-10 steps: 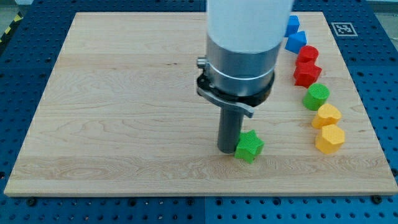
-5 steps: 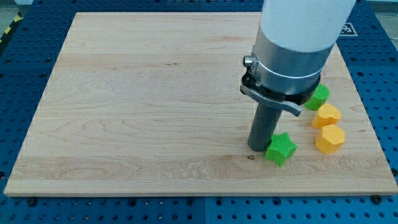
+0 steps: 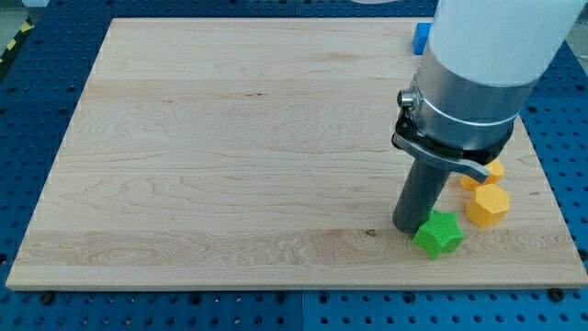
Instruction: Slide the green star towards the bottom right
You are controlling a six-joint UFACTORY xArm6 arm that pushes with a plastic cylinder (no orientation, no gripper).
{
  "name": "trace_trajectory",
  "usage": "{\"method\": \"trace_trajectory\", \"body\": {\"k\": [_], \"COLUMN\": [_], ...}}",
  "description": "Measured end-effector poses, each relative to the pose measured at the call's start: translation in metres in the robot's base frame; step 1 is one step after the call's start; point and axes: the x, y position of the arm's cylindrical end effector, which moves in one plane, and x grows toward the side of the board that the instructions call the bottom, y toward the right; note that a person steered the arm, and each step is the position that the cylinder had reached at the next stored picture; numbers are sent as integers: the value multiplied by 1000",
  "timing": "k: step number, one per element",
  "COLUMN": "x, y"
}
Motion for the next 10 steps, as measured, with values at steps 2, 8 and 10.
{"method": "trace_trajectory", "body": {"k": [2, 8, 10], "x": [17, 35, 35], "y": [0, 54, 60]}}
